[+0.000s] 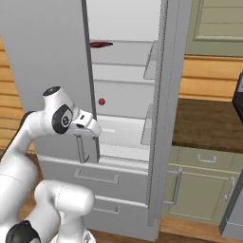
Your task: Take the strawberry from the fridge and place it on top of the pancake, located on the dining counter.
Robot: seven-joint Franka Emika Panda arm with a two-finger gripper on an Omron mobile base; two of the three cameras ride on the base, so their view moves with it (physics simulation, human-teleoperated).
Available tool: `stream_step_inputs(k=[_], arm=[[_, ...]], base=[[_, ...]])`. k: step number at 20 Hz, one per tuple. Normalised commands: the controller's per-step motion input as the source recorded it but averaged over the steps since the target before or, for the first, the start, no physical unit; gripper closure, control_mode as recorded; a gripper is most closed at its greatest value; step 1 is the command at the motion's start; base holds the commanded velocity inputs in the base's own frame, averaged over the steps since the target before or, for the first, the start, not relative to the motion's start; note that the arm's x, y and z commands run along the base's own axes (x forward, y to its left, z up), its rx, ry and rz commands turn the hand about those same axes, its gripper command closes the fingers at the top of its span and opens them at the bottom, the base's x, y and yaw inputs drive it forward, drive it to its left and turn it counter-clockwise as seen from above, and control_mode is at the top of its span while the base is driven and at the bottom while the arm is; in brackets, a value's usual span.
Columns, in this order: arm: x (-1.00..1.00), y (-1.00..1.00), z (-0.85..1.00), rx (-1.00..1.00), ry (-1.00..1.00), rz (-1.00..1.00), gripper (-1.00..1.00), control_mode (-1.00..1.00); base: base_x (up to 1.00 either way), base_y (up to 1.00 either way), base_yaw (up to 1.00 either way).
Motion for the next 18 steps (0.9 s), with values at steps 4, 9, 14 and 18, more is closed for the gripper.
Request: stream_step_inputs(k=[4, 9, 14, 18], arm=[[0.40, 0.37, -0.30, 0.76, -0.17, -0.38, -1.00, -1.00], [0.20, 0.45, 0.01, 0.21, -0.05, -0.01, -1.00, -1.00], [0.25, 0.38, 0.00, -0.34, 0.00, 0.39, -1.00, -1.00], [0.08, 0.34, -0.23, -0.25, -0.05, 0.25, -1.00, -1.00]], base=[[0.00, 0.00, 0.00], [0.00, 0.00, 0.00], [0.00, 0.00, 0.00], [0.00, 0.00, 0.00]])
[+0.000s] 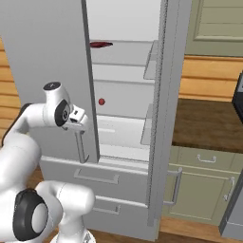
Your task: Take the strawberry from the fridge and place it on top of the pancake, located on the dining counter.
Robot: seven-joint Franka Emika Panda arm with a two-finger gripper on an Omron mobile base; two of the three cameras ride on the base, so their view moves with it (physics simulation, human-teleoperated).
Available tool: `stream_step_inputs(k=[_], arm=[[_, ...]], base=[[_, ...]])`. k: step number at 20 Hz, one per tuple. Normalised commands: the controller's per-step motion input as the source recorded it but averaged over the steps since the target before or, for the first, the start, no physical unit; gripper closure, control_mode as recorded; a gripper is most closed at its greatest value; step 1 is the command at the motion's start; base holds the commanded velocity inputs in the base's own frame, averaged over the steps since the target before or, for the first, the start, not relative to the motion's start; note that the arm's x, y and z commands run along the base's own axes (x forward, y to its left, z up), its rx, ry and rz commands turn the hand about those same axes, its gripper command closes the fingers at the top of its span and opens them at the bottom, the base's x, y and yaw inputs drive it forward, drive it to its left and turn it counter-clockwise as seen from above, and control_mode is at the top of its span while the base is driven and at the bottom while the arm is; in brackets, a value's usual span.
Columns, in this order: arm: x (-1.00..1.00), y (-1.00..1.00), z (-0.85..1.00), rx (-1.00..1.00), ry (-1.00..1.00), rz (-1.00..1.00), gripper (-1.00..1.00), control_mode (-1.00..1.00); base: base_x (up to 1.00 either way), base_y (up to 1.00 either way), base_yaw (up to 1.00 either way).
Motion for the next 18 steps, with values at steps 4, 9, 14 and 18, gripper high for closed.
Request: stream_step_inputs(k=[4, 9, 14, 18], arm=[[0.40, 0.19, -0.39, 0.00, -0.21, -0.01, -1.00, -1.00], [0.51, 0.05, -0.35, 0.00, -0.12, -0.01, -1.00, -1.00], [0.48, 0.00, -0.10, 0.00, 0.07, 0.00, -1.00, -1.00], [0.50, 0.01, -0.02, 0.00, 0.15, 0.00, -1.00, -1.00]], base=[[0.00, 0.00, 0.00], [0.00, 0.00, 0.00], [0.00, 0.00, 0.00], [0.00, 0.00, 0.00]])
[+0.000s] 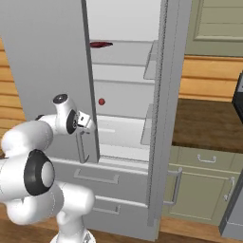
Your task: Take the strawberry from the fridge and place it on top of the pancake, located on the dining counter.
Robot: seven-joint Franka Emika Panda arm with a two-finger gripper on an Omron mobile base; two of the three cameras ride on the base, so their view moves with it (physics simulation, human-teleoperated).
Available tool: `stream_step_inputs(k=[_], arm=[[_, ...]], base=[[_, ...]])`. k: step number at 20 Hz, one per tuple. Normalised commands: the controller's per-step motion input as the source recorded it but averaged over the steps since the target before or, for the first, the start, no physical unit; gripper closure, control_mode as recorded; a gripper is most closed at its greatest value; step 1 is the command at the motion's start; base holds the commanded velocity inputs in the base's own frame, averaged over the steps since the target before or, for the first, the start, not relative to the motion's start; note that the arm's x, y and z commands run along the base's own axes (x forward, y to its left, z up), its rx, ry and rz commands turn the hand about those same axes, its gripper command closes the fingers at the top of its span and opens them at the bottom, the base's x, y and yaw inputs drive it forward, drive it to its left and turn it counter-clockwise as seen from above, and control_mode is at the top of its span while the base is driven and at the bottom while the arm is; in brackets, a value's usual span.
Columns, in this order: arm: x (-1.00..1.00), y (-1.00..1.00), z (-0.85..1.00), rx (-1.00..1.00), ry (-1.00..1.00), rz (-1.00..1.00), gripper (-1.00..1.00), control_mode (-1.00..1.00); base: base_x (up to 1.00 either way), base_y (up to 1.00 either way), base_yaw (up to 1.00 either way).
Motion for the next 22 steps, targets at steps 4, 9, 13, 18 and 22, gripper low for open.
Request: stream_step_inputs(k=[4, 9, 13, 18, 22], arm=[[0.27, 0.05, -0.20, 0.00, 0.00, 0.00, -1.00, -1.00], [0.02, 0.00, -0.43, 0.00, 0.00, 0.00, -1.00, -1.00], [0.00, 0.00, -0.44, 0.00, 0.00, 0.00, -1.00, -1.00], [-0.01, 0.00, -0.21, 0.00, 0.00, 0.00, 1.00, -1.00], [-0.38, 0.00, -0.18, 0.00, 0.00, -0.03, 1.00, -1.00]], base=[[0.00, 0.00, 0.00], [0.00, 0.00, 0.00], [0.00, 0.00, 0.00], [0.00, 0.00, 0.00], [0.00, 0.00, 0.00]])
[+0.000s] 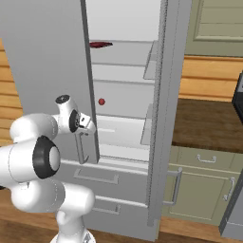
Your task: Take the strawberry from the fridge and place it on top of the pancake, located on the dining counter.
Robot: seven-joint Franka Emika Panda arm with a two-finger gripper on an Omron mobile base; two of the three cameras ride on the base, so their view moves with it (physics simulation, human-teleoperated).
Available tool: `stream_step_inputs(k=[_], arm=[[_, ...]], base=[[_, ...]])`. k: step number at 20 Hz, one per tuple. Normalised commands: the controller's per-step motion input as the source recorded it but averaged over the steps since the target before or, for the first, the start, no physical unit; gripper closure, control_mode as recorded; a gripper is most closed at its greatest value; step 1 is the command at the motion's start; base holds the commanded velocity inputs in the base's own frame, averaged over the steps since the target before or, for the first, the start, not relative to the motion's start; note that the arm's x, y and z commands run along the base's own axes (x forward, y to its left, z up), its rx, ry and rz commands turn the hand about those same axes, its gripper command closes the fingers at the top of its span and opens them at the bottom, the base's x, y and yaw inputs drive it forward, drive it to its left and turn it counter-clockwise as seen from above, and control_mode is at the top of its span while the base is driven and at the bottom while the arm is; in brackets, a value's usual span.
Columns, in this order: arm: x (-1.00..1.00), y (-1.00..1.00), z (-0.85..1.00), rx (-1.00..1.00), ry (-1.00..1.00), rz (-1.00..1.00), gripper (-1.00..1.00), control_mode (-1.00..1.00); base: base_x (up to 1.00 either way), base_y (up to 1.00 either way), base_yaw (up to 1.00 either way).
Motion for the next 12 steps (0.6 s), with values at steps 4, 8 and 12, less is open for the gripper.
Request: stream_step_inputs(k=[4, 8, 12], arm=[[-0.53, 0.00, -0.16, 0.00, 0.00, -0.10, 1.00, -1.00], [-0.56, 0.15, -0.02, 0.00, 0.00, -0.13, 1.00, -1.00], [-0.57, 0.59, -0.01, -0.01, 0.01, -0.23, 1.00, -1.00]], base=[[0.00, 0.00, 0.00], [0.00, 0.00, 0.00], [0.00, 0.00, 0.00]])
